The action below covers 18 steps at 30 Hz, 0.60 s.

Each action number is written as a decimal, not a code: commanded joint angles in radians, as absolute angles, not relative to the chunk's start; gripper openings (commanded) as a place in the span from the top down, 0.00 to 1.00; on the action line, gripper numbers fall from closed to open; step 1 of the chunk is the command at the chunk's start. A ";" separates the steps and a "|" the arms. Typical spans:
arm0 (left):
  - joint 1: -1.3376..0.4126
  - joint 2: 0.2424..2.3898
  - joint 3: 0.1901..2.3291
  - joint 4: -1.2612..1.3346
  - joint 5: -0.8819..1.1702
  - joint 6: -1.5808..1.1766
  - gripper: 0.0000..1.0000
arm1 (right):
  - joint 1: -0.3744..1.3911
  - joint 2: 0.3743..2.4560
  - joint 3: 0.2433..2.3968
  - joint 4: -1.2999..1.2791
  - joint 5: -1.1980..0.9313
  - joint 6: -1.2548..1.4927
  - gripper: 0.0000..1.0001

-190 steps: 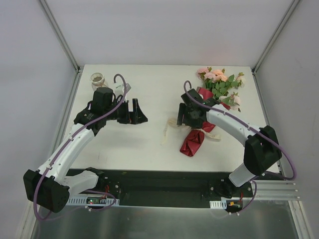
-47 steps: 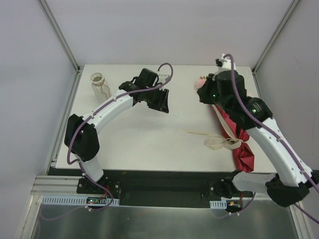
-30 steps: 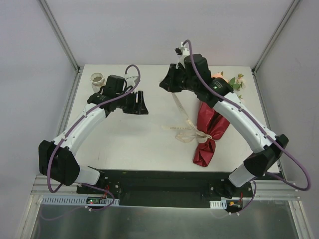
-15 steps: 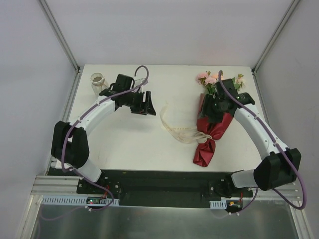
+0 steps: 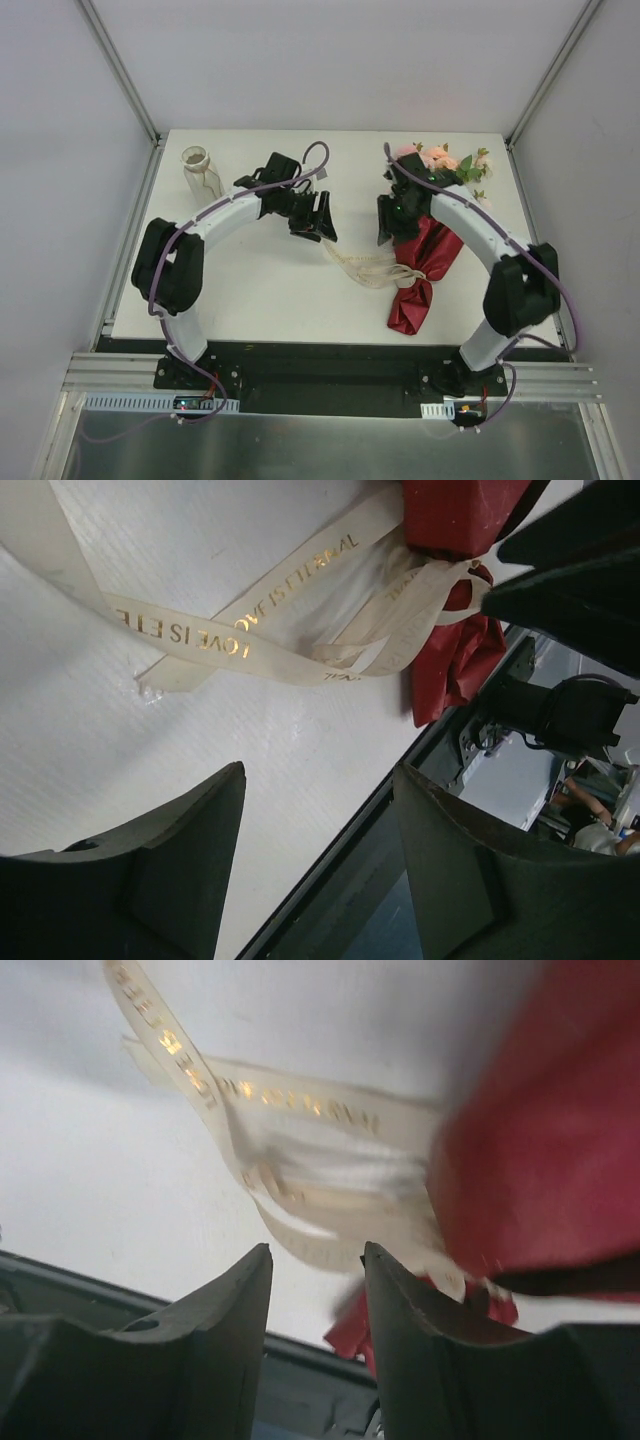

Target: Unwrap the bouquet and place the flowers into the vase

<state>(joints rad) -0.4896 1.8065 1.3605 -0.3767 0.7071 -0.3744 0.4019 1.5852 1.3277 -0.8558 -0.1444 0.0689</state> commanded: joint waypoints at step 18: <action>-0.434 1.437 1.117 -0.531 0.644 -0.137 0.31 | 0.549 2.005 1.513 -0.893 0.018 -0.383 0.43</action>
